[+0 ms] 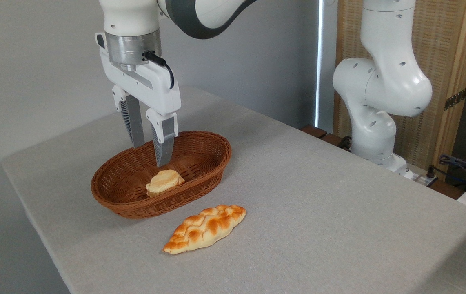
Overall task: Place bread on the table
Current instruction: 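Lower the open gripper into the wicker basket above the round bun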
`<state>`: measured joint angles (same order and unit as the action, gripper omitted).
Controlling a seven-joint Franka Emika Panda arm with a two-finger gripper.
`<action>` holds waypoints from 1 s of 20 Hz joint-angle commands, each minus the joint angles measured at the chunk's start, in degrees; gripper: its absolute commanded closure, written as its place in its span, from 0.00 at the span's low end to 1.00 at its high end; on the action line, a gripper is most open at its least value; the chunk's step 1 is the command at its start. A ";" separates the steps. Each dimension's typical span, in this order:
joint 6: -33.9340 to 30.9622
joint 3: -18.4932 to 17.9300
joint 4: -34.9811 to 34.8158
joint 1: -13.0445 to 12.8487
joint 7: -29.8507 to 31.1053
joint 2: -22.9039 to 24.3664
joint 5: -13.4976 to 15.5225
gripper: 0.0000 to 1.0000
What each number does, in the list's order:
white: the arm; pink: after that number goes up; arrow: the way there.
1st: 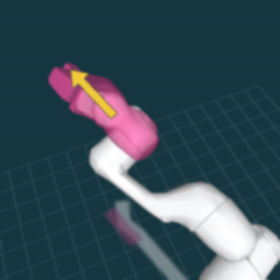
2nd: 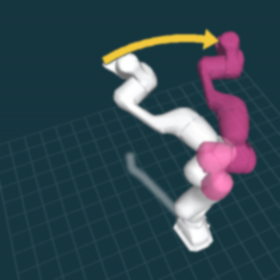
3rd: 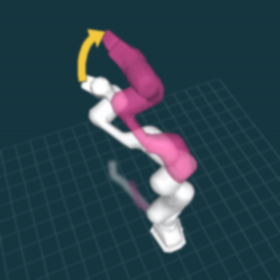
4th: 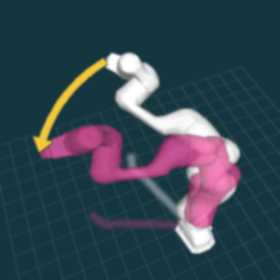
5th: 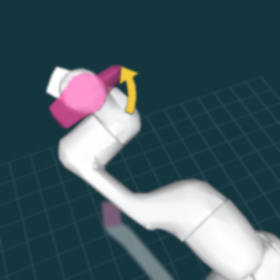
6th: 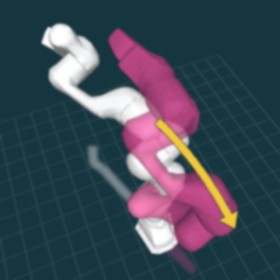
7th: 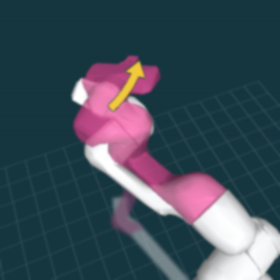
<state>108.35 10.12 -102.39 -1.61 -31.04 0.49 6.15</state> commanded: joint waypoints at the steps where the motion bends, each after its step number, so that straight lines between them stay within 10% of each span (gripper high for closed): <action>1: 0.00 -0.62 0.26 0.03 0.01 0.83 0.96 0.00; 20: -1.04 0.61 0.26 -0.06 -6.23 1.27 1.85 0.00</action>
<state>108.28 10.88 -102.00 -1.70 -36.39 0.97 7.63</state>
